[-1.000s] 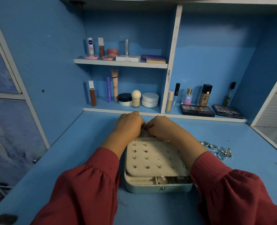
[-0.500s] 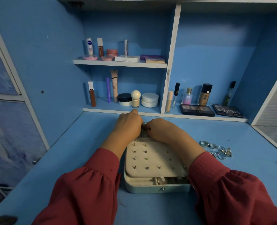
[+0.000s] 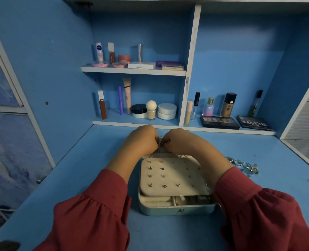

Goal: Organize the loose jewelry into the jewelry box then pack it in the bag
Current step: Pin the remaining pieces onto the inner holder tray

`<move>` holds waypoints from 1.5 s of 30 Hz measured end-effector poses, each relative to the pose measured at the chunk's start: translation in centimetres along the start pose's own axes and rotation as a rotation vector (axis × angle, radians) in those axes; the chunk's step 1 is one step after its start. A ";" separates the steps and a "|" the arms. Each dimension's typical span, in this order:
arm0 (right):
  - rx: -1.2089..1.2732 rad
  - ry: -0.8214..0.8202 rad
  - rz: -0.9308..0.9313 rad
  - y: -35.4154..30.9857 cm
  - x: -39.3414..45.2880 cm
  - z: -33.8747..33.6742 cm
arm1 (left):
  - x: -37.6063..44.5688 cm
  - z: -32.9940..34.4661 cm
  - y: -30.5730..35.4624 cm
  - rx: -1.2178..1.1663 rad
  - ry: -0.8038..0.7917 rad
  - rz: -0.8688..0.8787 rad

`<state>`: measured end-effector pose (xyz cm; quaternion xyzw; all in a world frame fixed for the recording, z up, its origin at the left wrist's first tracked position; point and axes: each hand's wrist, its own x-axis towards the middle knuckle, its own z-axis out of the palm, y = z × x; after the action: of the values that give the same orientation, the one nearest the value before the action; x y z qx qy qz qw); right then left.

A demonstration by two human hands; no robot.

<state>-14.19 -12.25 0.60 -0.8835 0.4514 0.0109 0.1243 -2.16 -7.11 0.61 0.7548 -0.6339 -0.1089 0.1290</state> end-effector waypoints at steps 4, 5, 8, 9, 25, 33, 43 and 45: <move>0.000 0.004 -0.031 0.0 -0.2 -0.3 | -0.2 -0.1 -0.4 -0.120 -0.060 0.018; 0.004 0.004 -0.036 -0.1 -0.3 -0.3 | -0.3 -0.2 -0.4 -0.149 -0.075 0.024; 0.039 0.006 -0.043 -0.1 -0.7 -0.7 | -0.6 -0.6 -0.6 -0.220 -0.100 0.041; 0.065 0.011 -0.045 0.0 -0.8 -0.8 | -0.7 -0.7 -0.7 -0.244 -0.101 0.042; 0.075 -0.056 -0.102 0.5 -1.1 -1.0 | -0.4 -0.8 -2.0 -0.208 -0.159 0.088; 0.028 -0.066 -0.128 0.3 -1.3 -1.5 | 0.0 -0.3 -1.9 -0.320 -0.128 0.122; 0.005 -0.083 -0.092 0.3 -1.0 -1.0 | -0.2 -0.3 -1.6 -0.320 -0.162 0.139; 0.028 -0.057 -0.091 0.3 -1.0 -0.9 | -0.3 -0.2 -1.5 -0.303 -0.181 0.146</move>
<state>-15.12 -11.88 1.57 -0.9005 0.4074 0.0242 0.1500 -0.73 -6.56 0.31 0.6660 -0.6722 -0.2608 0.1911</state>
